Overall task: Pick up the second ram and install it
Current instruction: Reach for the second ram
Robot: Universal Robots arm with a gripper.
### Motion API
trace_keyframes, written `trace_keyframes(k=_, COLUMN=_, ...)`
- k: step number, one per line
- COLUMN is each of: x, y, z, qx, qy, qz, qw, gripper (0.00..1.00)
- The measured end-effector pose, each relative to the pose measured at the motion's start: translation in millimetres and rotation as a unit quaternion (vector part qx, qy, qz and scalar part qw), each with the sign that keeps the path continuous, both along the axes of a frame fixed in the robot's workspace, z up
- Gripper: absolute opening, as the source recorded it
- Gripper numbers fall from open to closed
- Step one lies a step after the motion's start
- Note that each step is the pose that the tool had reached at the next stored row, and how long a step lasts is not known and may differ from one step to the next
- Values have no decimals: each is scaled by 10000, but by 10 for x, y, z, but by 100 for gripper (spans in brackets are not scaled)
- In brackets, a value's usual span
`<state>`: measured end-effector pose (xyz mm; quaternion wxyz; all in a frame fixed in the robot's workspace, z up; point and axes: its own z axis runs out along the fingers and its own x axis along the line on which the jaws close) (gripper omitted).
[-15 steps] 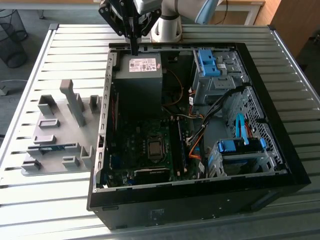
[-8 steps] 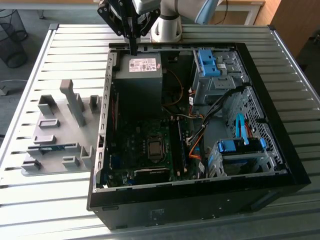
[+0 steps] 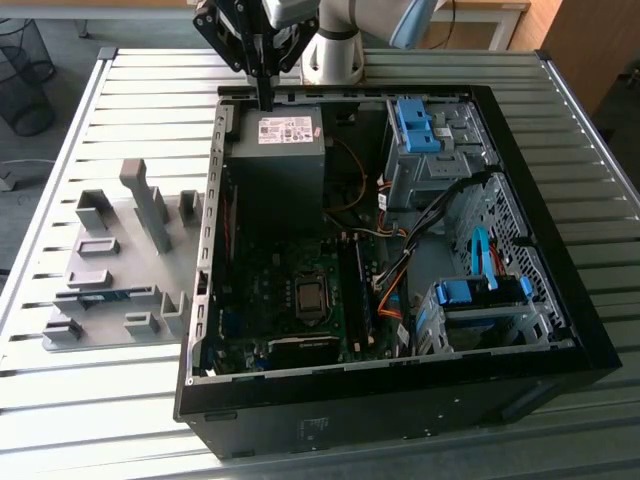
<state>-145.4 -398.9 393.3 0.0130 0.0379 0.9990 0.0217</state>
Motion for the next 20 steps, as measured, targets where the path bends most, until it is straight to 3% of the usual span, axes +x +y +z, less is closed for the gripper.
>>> trace_keyframes(k=20, x=-49, y=0, z=0, qx=0, qy=0, qz=0, qw=10000, gripper=10)
